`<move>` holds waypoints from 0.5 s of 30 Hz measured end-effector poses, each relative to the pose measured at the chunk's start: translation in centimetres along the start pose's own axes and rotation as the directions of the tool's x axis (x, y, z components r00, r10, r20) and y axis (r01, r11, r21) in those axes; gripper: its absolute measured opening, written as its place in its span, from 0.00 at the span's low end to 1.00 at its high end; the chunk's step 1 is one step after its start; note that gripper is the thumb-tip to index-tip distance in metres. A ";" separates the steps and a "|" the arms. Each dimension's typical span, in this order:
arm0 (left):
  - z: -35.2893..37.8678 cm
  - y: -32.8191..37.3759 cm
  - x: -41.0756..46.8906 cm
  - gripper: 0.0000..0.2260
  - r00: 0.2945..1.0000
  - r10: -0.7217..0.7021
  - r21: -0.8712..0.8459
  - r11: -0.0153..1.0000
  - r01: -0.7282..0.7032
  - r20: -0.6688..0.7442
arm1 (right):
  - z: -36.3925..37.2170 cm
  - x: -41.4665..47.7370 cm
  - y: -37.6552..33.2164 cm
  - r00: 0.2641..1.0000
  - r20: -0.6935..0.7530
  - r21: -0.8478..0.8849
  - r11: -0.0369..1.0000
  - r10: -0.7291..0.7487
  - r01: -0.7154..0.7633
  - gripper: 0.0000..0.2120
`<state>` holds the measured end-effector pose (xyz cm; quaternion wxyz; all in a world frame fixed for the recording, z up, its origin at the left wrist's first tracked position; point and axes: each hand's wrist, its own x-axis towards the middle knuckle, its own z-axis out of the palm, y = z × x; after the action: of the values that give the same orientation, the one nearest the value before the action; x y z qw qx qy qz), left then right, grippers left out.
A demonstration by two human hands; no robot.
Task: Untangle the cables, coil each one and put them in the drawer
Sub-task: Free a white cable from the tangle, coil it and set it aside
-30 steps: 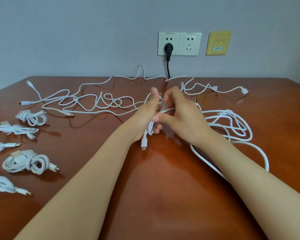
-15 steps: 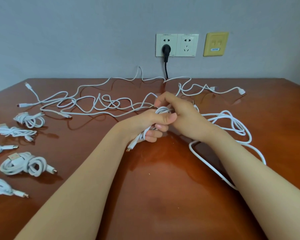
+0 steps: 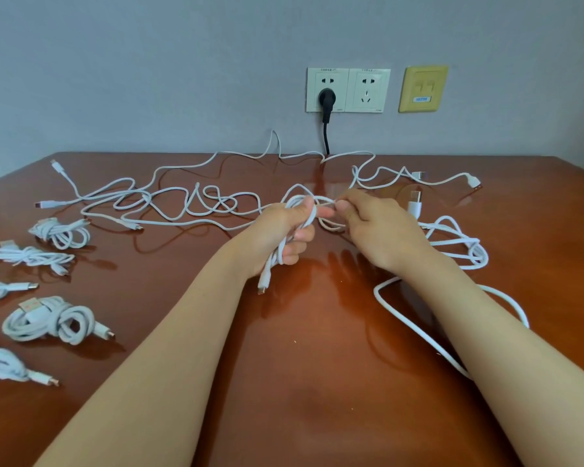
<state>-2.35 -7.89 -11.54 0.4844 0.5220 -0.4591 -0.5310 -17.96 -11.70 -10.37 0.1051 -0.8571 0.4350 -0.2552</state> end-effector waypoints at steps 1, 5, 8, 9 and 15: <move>0.1 0.2 -0.3 0.16 0.999 0.038 -0.025 0.999 -0.038 0.006 | -0.1 0.1 0.1 1.000 -0.019 -0.037 0.999 0.015 -0.016 0.12; 0.1 0.3 -0.4 0.15 0.993 0.086 -0.046 0.995 -0.090 -0.080 | 0.0 -0.2 -0.3 0.998 -0.051 -0.088 0.996 -0.025 0.020 0.12; 0.1 0.1 -0.2 0.13 0.983 0.136 -0.006 0.990 -0.138 -0.124 | 0.4 -0.8 -1.2 0.993 -0.027 -0.116 0.987 -0.113 0.110 0.12; 0.1 0.1 -0.3 0.13 0.980 0.153 0.012 0.988 -0.153 -0.129 | 0.7 -0.9 -1.5 0.989 -0.023 -0.119 0.983 -0.144 0.140 0.12; 1.0 0.2 -0.4 0.14 0.938 0.256 0.270 0.944 -0.191 -0.232 | 1.0 -1.1 -2.1 0.978 0.016 -0.136 0.969 -0.207 0.208 0.13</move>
<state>-3.30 -7.56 -11.23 0.5309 0.5877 -0.5089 -0.3374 -16.53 -9.65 -10.79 0.0192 -0.9033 0.3593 -0.2337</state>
